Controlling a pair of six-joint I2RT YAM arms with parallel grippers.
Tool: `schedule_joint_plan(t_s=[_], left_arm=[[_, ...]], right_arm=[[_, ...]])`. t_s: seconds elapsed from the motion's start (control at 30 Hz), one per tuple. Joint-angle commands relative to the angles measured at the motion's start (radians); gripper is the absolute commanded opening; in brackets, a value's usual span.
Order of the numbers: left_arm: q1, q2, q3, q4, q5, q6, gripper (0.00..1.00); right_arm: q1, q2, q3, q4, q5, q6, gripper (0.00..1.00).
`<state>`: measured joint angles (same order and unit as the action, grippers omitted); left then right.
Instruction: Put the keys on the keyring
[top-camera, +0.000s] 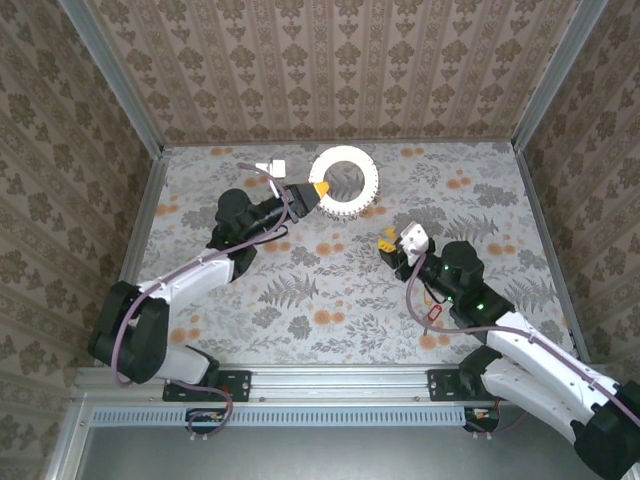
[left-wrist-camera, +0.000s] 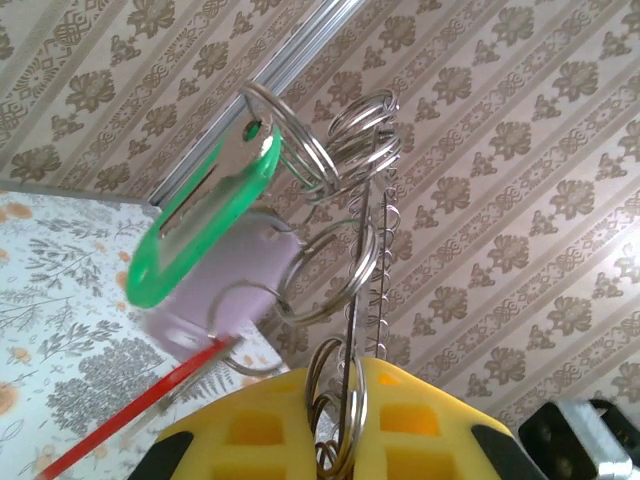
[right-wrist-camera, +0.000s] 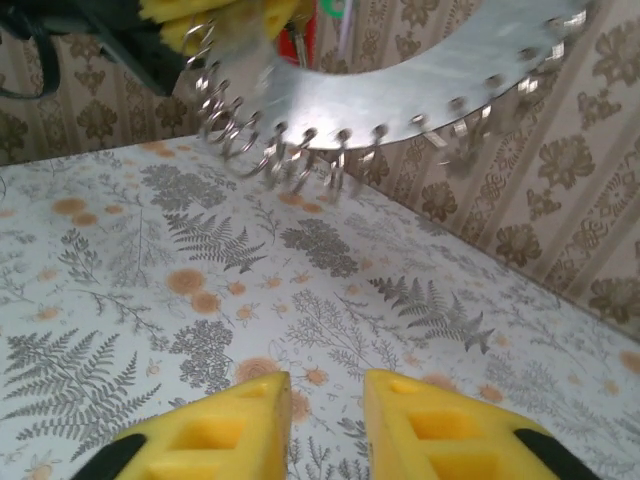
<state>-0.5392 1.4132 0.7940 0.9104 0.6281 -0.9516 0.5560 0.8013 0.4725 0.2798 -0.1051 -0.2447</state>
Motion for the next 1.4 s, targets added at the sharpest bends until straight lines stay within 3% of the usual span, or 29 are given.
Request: schedule_joint_plan(t_s=[0.0,0.2,0.57,1.37], left_arm=[[-0.001,0.011,0.037,0.148,0.007,-0.053,0.00],[-0.001,0.021,0.047,0.157,0.009,-0.054,0.00],[-0.001,-0.033,0.035,0.126,0.052,-0.036,0.00],[0.004,-0.082,0.043,0.053,0.079,0.000,0.00]], right_arm=[[0.038,0.034,-0.013,0.207,0.068,-0.135,0.25],[0.100,0.119,-0.035,0.384,0.115,-0.175,0.21],[0.120,0.133,-0.041,0.446,0.206,-0.176,0.21],[0.124,0.211,0.027,0.502,0.082,-0.147,0.12]])
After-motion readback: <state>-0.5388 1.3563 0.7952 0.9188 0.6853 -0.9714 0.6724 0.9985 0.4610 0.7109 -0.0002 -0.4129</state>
